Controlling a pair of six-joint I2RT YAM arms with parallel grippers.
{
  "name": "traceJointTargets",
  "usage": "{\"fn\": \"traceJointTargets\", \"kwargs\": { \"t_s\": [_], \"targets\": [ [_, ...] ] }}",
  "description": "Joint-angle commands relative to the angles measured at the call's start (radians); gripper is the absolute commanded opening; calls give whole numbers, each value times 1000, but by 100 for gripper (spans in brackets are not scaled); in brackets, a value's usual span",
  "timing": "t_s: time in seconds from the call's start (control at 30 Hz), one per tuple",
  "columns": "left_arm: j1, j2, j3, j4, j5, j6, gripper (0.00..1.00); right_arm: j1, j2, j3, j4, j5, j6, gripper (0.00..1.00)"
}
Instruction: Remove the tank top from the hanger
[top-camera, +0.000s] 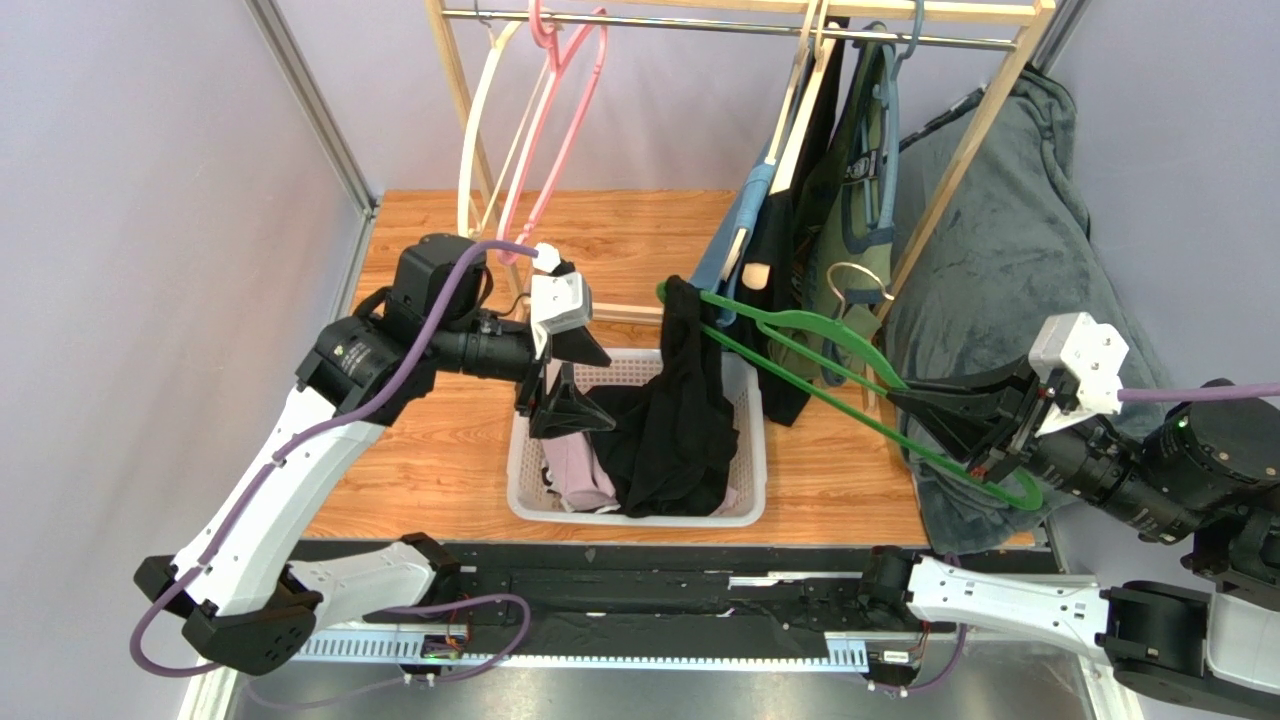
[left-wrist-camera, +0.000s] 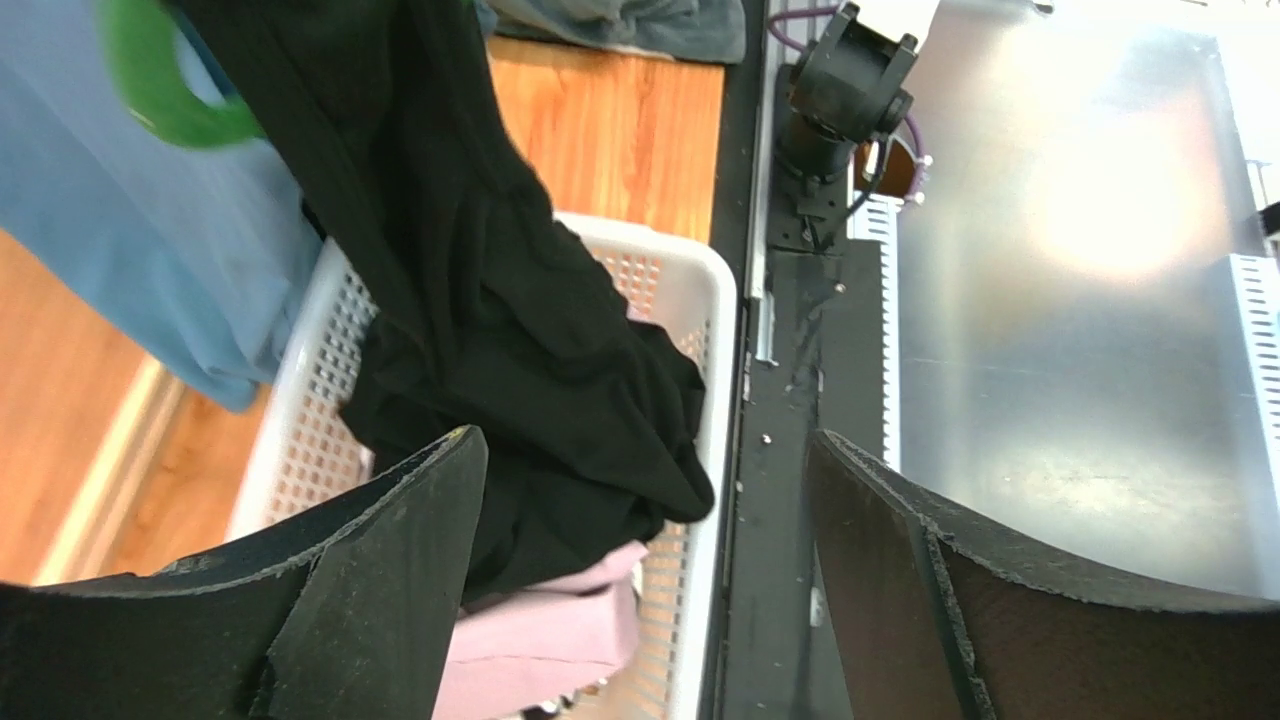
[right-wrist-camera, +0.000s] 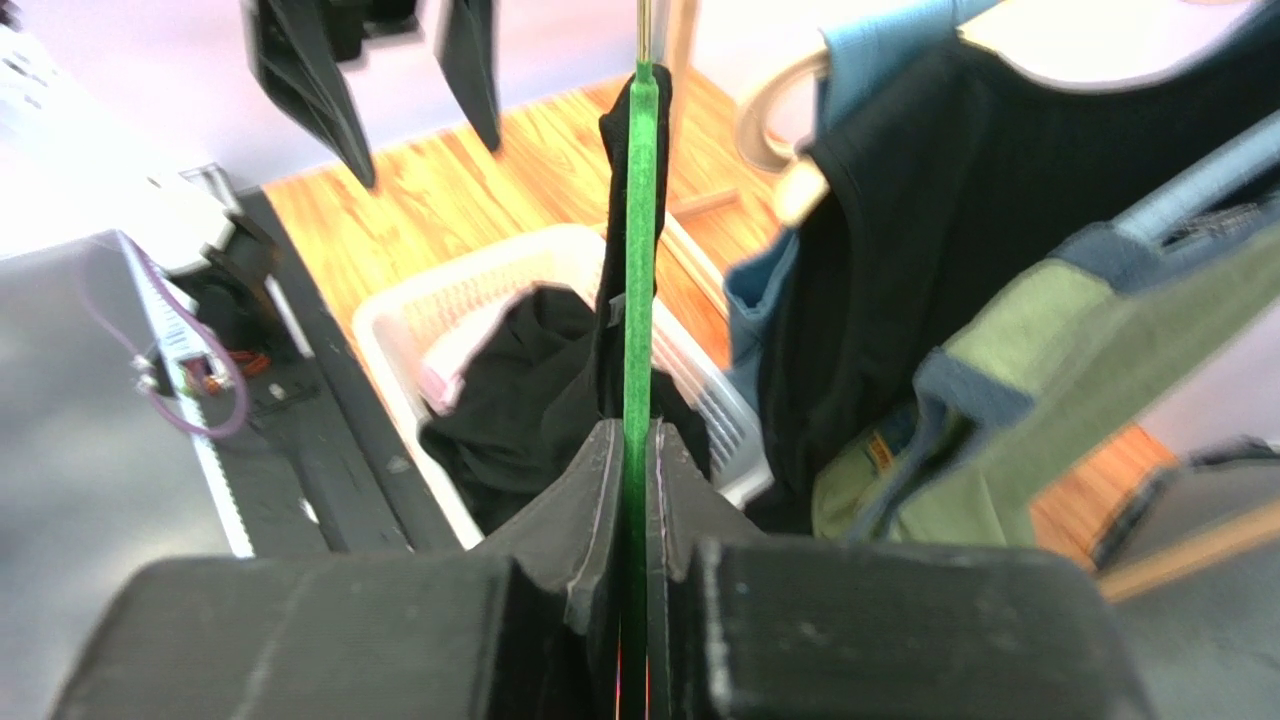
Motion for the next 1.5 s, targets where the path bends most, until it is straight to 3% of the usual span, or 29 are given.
{"fn": "traceJointTargets", "kwargs": {
  "t_s": [0.0,0.37,0.57,0.67,0.8,0.83,1.17,1.23,1.27,1.3,1.37,1.47],
  "targets": [
    [-2,-45,-8,101,16,-61,89,-3,22,-8,218,-98,34,0],
    [2,2,35,192,-148,-67,94,-3,8,-68,340,-191,114,0],
    [5,10,38,229,-163,-116,95,-3,-2,-82,367,-237,120,0],
    [7,15,41,230,-146,-116,75,-3,-1,-79,364,-233,121,0],
    [8,18,68,221,-116,-128,7,-3,-2,-65,332,-214,120,0],
    [7,15,77,209,-114,-127,4,-3,-2,-54,323,-207,121,0],
    [10,-21,94,161,-108,-117,5,-3,-4,16,183,-57,69,0],
    [14,-31,97,155,-112,-117,8,-3,-10,15,145,-32,65,0],
    [18,-35,95,152,-111,-117,13,-3,-21,10,136,-29,66,0],
    [18,-36,88,154,-119,-125,36,-3,-27,3,134,-26,68,0],
    [18,-44,75,152,-122,-131,58,-3,-38,0,133,-19,72,0],
    [27,-38,65,157,-122,-133,61,-3,-47,0,133,-21,74,0]
  ]
}}
